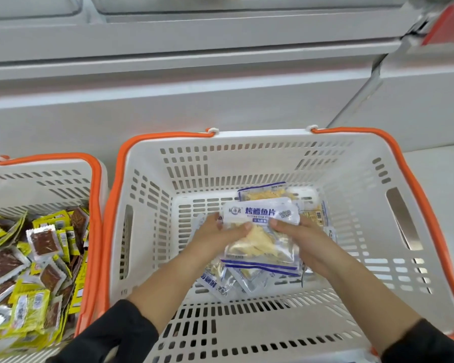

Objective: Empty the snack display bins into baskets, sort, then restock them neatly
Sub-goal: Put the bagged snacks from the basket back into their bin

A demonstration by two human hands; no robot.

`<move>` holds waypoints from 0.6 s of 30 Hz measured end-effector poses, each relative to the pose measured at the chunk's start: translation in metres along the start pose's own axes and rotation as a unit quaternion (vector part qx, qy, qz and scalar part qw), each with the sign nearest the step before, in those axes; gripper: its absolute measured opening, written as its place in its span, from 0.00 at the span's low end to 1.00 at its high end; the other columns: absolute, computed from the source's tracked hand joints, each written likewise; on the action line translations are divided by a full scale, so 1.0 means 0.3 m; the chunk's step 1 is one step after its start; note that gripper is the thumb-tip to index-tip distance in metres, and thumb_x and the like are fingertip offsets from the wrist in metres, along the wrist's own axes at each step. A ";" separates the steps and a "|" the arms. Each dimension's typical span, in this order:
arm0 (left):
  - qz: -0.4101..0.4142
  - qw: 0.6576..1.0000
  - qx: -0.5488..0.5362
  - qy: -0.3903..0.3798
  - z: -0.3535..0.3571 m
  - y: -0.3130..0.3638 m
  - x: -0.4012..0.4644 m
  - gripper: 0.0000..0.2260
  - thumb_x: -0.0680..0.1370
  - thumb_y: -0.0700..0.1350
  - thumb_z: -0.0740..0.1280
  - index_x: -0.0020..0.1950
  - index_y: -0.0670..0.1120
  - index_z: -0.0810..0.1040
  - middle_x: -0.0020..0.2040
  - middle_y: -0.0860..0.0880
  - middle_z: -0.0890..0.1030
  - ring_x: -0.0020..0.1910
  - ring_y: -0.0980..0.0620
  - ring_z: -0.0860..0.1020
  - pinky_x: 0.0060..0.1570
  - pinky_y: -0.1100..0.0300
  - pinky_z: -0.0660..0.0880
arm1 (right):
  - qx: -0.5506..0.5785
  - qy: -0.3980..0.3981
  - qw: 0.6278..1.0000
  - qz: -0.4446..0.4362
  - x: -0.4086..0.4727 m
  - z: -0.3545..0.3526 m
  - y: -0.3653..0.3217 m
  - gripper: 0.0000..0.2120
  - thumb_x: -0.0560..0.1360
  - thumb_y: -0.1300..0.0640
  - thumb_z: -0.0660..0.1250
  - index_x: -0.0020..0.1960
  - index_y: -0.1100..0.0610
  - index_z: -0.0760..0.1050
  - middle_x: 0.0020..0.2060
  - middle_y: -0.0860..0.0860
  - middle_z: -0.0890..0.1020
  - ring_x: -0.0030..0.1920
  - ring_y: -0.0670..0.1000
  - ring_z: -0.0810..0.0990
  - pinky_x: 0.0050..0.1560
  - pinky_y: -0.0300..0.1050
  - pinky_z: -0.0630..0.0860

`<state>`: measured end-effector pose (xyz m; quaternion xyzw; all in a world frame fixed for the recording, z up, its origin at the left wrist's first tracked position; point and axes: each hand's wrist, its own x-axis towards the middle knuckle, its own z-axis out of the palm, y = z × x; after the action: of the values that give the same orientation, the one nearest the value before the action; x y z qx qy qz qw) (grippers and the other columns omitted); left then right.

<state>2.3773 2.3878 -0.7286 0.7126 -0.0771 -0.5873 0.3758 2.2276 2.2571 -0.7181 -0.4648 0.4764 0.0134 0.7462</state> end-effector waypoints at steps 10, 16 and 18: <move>-0.050 0.962 -0.234 0.131 -0.046 -0.091 0.049 0.19 0.69 0.45 0.78 0.55 0.43 0.75 0.48 0.48 0.81 0.48 0.49 0.81 0.57 0.53 0.77 | -0.713 0.082 0.688 -0.110 0.187 -0.091 0.038 0.37 0.77 0.38 0.61 0.79 0.50 0.48 0.78 0.52 0.52 0.78 0.52 0.49 0.76 0.49 0.49; 0.022 0.948 -0.250 0.197 -0.045 -0.111 0.070 0.11 0.73 0.43 0.75 0.50 0.50 0.76 0.50 0.52 0.80 0.54 0.49 0.78 0.61 0.49 0.73 | -0.790 0.047 0.584 -0.180 0.172 -0.093 0.046 0.29 0.82 0.49 0.55 0.79 0.49 0.47 0.78 0.54 0.56 0.76 0.53 0.57 0.76 0.49 0.49; 0.058 0.943 -0.251 0.210 -0.054 -0.095 0.060 0.12 0.73 0.43 0.74 0.54 0.51 0.76 0.51 0.54 0.80 0.54 0.51 0.77 0.59 0.53 0.71 | -0.795 0.060 0.571 -0.194 0.138 -0.089 0.028 0.28 0.81 0.50 0.56 0.78 0.49 0.52 0.75 0.53 0.63 0.73 0.52 0.64 0.74 0.47 0.56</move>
<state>2.3878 2.4054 -0.7599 0.6968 0.1123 -0.4021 0.5833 2.2277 2.2257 -0.7567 -0.9523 0.2162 0.2133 0.0304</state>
